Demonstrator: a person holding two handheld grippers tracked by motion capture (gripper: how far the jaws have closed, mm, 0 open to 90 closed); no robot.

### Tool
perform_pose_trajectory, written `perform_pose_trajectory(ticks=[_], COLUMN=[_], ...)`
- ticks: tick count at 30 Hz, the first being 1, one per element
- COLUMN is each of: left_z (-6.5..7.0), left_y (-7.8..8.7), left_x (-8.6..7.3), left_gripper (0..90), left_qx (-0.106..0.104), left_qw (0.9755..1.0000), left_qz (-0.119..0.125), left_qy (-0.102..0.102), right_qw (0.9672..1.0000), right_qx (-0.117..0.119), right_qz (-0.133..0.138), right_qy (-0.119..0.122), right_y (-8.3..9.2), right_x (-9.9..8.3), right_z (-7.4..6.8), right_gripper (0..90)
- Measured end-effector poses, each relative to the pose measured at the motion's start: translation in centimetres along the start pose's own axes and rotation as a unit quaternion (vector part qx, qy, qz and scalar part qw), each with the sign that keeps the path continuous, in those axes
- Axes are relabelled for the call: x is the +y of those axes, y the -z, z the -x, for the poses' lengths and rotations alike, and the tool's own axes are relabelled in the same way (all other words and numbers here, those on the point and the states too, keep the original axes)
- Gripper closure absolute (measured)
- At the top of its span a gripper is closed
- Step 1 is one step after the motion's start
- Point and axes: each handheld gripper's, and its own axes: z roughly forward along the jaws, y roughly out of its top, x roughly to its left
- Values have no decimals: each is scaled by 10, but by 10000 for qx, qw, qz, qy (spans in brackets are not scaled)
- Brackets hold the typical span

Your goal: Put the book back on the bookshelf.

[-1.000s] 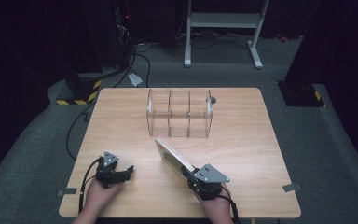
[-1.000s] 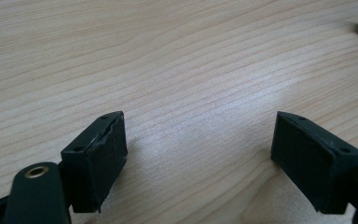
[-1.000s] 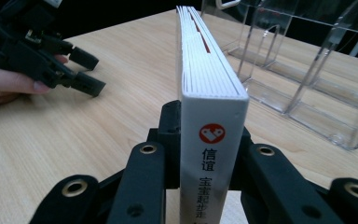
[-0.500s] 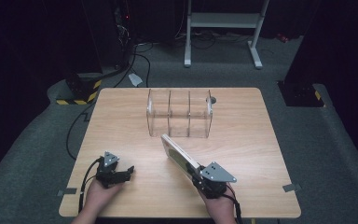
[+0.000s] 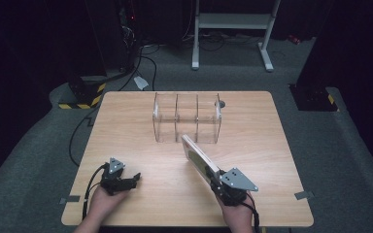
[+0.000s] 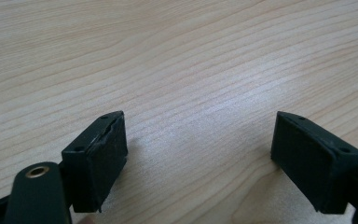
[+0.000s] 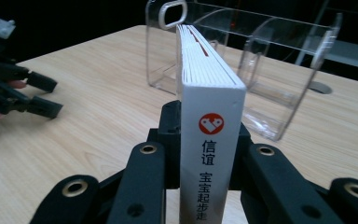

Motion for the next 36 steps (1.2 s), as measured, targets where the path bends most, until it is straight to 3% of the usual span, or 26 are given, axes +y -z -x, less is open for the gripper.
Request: perform_pose_trajectory(ticks=[12,17,20,28,36], left_z=[0,0,0,1,0], left_y=[2,1,1,3,1], left_x=[-1,-1,-1,-2,-1], left_gripper=[193,193,193,199,203], left_qx=[21,2,15,35,-9], left_qw=[10000,10000,10000,10000,10000], left_qz=[-3,2,2,16,18], left_qy=[-6,1,-11,14,-11], right_qw=[9990,9972,9965,9941,9928], right_qx=[-380,-711,-788,-1027,-1151], right_qz=[38,62,68,121,123], right_qy=[-224,-215,-258,-315,-308], right_y=[4,5,3,-11,-28], right_x=[1,1,2,14,26], right_z=[23,28,34,47,49], right_gripper=[752,752,752,752,752])
